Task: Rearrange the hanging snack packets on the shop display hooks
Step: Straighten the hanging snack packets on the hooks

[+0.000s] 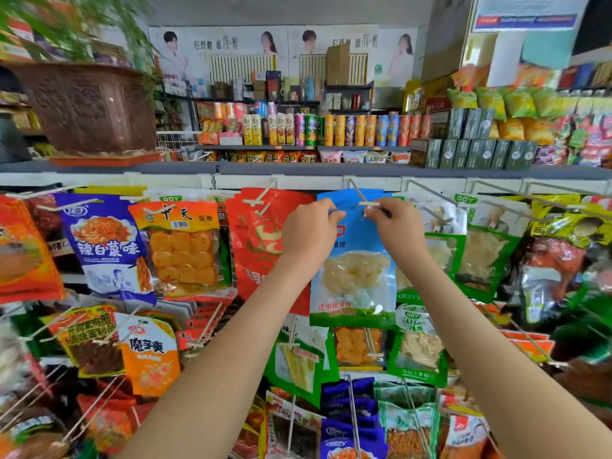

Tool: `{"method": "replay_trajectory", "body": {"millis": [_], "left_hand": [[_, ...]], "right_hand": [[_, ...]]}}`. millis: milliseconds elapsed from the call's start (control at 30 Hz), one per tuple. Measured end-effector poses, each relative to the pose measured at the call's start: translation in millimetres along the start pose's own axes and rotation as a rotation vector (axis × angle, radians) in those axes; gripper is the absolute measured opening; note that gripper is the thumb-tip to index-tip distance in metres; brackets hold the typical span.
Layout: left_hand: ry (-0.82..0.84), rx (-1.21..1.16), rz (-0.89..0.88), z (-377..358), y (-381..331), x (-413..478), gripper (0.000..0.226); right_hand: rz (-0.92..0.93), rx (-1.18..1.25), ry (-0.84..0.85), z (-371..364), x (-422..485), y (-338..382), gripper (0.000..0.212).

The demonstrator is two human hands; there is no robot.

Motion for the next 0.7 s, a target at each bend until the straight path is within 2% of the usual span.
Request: {"method": "replay_trajectory", "body": {"millis": [167,333,433,533,633,700], "left_hand": [[-0.143,0.179,-0.045,-13.3,5.3,-0.2,0.025],[-0.148,0.174,-0.019,-28.9,10.2,3.8,0.021],[-0.197,0.119,0.001,-36.0,10.0,-6.5,0.039],[-0.31,0.08,-0.118,-42.5,12.6,-39.4,0.052],[-0.275,0.053,-0.211,-46.8,22.3,-88.1,0.048],[-0.176,0.023,-0.197,-51.9,34.7,-126.3,0.045]], "right_hand": [[-0.029,-0.079,-0.022,-14.9,8.8,-8.8,0.022],[-0.057,-0.145,-0.051,-28.8,19.3,-18.0,0.015],[0.037,-0.173,-0.085,-28.5,5.1,-20.9,0.033],[0.175,-0.228,-0.125,-26.7,-33.0,-21.8,0.046],[0.154,-0.144,-0.065,-33.8,-81.4,-23.4,0.042],[0.114,-0.098,0.052,-45.7,-117.5,-28.5,0.033]]}}
Point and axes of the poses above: each hand's wrist, its own x-axis towards the middle knuckle, its own z-axis out of the back of the hand, y = z × x, the point moved 3 cm from there along x, towards the middle knuckle, and after that the axes turned 3 degrees about z, right-handed, at the moved point
